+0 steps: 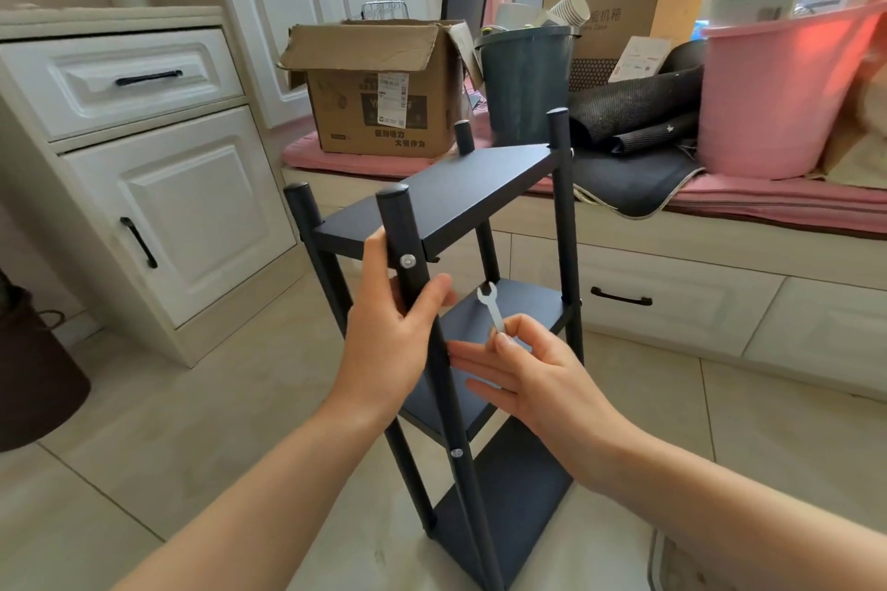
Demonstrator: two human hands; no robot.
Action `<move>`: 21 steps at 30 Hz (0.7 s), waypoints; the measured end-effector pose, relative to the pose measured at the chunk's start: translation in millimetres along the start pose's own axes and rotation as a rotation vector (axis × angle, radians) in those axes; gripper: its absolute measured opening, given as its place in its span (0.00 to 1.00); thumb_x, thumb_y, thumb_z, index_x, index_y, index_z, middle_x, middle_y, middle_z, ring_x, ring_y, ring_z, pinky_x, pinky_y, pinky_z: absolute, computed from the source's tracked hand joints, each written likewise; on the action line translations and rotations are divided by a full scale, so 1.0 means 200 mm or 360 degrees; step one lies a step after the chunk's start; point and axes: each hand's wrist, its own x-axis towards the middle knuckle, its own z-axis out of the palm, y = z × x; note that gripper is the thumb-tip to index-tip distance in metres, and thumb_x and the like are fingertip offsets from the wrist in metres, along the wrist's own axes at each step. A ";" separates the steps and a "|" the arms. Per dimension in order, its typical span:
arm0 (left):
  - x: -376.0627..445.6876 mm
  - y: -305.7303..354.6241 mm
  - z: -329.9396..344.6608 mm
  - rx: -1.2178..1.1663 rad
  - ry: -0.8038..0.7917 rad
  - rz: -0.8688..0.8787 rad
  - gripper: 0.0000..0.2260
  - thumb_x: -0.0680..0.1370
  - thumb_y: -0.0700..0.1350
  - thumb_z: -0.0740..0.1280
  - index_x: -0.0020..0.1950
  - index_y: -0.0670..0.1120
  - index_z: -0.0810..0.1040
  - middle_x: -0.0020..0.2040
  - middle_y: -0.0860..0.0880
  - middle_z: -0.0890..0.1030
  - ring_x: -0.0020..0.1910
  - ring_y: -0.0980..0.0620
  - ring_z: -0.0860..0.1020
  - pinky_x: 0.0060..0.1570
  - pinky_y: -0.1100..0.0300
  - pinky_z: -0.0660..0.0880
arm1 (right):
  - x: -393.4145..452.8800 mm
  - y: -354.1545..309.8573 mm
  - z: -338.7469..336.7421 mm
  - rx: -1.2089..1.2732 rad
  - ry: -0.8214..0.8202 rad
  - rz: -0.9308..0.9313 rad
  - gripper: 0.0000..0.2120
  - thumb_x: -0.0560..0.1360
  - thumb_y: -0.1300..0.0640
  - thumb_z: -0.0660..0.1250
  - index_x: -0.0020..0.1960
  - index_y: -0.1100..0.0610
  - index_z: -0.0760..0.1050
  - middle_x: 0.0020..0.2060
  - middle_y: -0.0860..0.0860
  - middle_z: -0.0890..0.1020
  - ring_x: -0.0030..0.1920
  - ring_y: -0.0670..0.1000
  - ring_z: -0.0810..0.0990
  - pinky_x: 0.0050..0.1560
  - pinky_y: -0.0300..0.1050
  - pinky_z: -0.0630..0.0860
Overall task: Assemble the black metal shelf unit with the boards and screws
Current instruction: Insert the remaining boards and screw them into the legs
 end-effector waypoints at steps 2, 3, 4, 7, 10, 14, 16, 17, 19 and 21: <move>0.00 0.00 0.00 -0.0145 -0.0075 0.0069 0.16 0.80 0.45 0.67 0.63 0.61 0.68 0.44 0.51 0.84 0.46 0.53 0.85 0.51 0.60 0.80 | -0.01 0.00 -0.02 -0.0033 0.0058 -0.0022 0.09 0.84 0.55 0.56 0.48 0.57 0.70 0.49 0.52 0.86 0.53 0.49 0.85 0.59 0.50 0.79; 0.00 0.00 0.00 -0.0185 -0.0095 0.0105 0.15 0.80 0.45 0.67 0.62 0.61 0.68 0.43 0.50 0.83 0.44 0.52 0.85 0.49 0.61 0.81 | -0.01 -0.01 -0.03 -0.0090 0.0105 -0.0056 0.09 0.84 0.55 0.56 0.48 0.57 0.70 0.48 0.52 0.87 0.51 0.50 0.85 0.56 0.48 0.81; 0.00 0.01 0.00 -0.0217 -0.0101 0.0119 0.15 0.80 0.45 0.67 0.62 0.60 0.69 0.42 0.50 0.81 0.42 0.51 0.84 0.47 0.62 0.80 | -0.02 -0.01 -0.04 -0.0162 0.0155 -0.0102 0.09 0.84 0.55 0.57 0.48 0.57 0.71 0.46 0.52 0.87 0.49 0.49 0.85 0.53 0.46 0.82; 0.00 0.02 0.01 -0.0241 -0.0128 0.0136 0.15 0.80 0.46 0.67 0.64 0.59 0.69 0.41 0.50 0.80 0.41 0.50 0.83 0.45 0.65 0.79 | -0.04 -0.05 -0.07 -0.0345 0.0287 -0.0256 0.08 0.82 0.57 0.60 0.48 0.57 0.75 0.42 0.51 0.86 0.44 0.46 0.85 0.44 0.38 0.81; 0.02 0.07 0.01 -0.0281 -0.0159 0.0239 0.16 0.80 0.46 0.66 0.68 0.55 0.69 0.39 0.47 0.79 0.37 0.50 0.80 0.43 0.65 0.79 | -0.06 -0.10 -0.10 -0.0457 0.0340 -0.0443 0.08 0.81 0.59 0.63 0.46 0.55 0.80 0.38 0.50 0.84 0.40 0.44 0.82 0.41 0.34 0.76; 0.04 0.13 0.00 -0.0297 -0.0172 0.0348 0.24 0.79 0.50 0.65 0.75 0.55 0.65 0.37 0.46 0.77 0.34 0.52 0.78 0.41 0.64 0.78 | -0.09 -0.15 -0.09 -0.0641 0.0333 -0.0585 0.06 0.78 0.58 0.68 0.46 0.51 0.83 0.36 0.46 0.82 0.39 0.43 0.79 0.43 0.33 0.75; 0.05 0.14 0.01 -0.0280 -0.0185 0.0363 0.26 0.78 0.51 0.64 0.76 0.55 0.64 0.36 0.47 0.77 0.34 0.53 0.78 0.40 0.64 0.78 | -0.09 -0.16 -0.07 -0.0701 0.0339 -0.0607 0.06 0.77 0.57 0.69 0.46 0.50 0.84 0.37 0.44 0.83 0.40 0.43 0.79 0.44 0.34 0.76; 0.05 0.14 0.01 -0.0268 -0.0186 0.0366 0.27 0.78 0.52 0.64 0.77 0.55 0.63 0.36 0.48 0.77 0.35 0.53 0.78 0.40 0.64 0.78 | -0.08 -0.16 -0.06 -0.0726 0.0347 -0.0616 0.06 0.77 0.57 0.69 0.46 0.50 0.84 0.37 0.44 0.83 0.41 0.43 0.80 0.45 0.35 0.76; 0.06 0.14 0.02 -0.0252 -0.0170 0.0365 0.28 0.77 0.53 0.64 0.78 0.55 0.63 0.36 0.50 0.76 0.34 0.53 0.78 0.40 0.65 0.78 | -0.07 -0.18 -0.04 -0.0770 0.0354 -0.0630 0.08 0.78 0.58 0.67 0.45 0.50 0.84 0.38 0.45 0.84 0.41 0.44 0.80 0.44 0.37 0.76; 0.09 0.14 0.03 -0.0258 -0.0156 0.0339 0.29 0.78 0.56 0.62 0.79 0.56 0.62 0.37 0.49 0.76 0.34 0.55 0.78 0.39 0.64 0.78 | -0.04 -0.21 -0.03 -0.0809 0.0352 -0.0646 0.08 0.79 0.59 0.67 0.45 0.52 0.84 0.37 0.43 0.83 0.41 0.42 0.80 0.42 0.34 0.75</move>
